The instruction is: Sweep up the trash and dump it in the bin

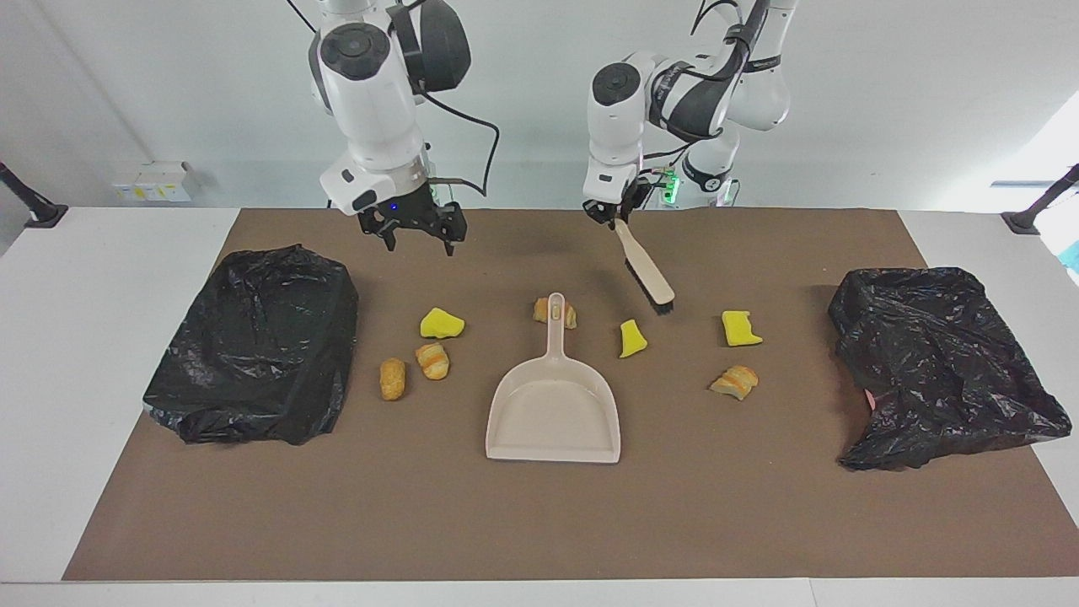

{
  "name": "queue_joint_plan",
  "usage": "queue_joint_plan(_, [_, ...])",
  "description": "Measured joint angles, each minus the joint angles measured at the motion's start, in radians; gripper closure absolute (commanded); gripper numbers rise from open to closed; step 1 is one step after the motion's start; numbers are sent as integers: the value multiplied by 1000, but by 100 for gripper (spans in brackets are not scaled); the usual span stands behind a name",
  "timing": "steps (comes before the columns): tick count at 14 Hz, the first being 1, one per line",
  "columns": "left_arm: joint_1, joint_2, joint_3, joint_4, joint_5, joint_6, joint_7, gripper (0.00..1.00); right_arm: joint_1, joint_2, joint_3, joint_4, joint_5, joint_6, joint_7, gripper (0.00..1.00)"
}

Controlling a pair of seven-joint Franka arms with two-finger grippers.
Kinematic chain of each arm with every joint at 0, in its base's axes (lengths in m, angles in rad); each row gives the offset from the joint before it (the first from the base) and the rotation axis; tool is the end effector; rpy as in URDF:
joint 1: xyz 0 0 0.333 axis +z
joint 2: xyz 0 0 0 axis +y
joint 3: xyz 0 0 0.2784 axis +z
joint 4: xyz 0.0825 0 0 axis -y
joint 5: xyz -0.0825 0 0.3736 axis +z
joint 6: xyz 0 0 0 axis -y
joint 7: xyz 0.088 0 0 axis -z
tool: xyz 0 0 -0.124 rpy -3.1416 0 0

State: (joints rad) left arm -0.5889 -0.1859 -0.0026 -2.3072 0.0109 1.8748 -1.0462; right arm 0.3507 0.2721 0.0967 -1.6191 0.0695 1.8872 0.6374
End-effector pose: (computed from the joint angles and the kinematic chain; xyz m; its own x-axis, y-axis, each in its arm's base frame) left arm 0.3710 -0.2480 0.3550 0.8890 0.4436 -0.1138 0.4136 -0.8844 -0.2161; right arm 0.5603 0.2710 0.4164 0.9757 -0.2112 -0.0579 -0.2151 -0.9740 -0.0713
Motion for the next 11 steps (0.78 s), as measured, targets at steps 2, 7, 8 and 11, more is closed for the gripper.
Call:
queue_joint_plan(2, [84,0,0,-15,0,13,85,100,20,38,0,5,26,61,6,0])
queue_joint_plan(7, [298,0,3,-32,1,69,382,100,113,100,0,-25,36,121,28,0])
queue_joint_plan(8, [315,0,3,-32,1,72,413,100,129,107,0,-45,36,148,28,0])
queue_joint_plan(11, [342,0,-1,-33,1,77,488,100,147,124,0,-108,36,241,28,0])
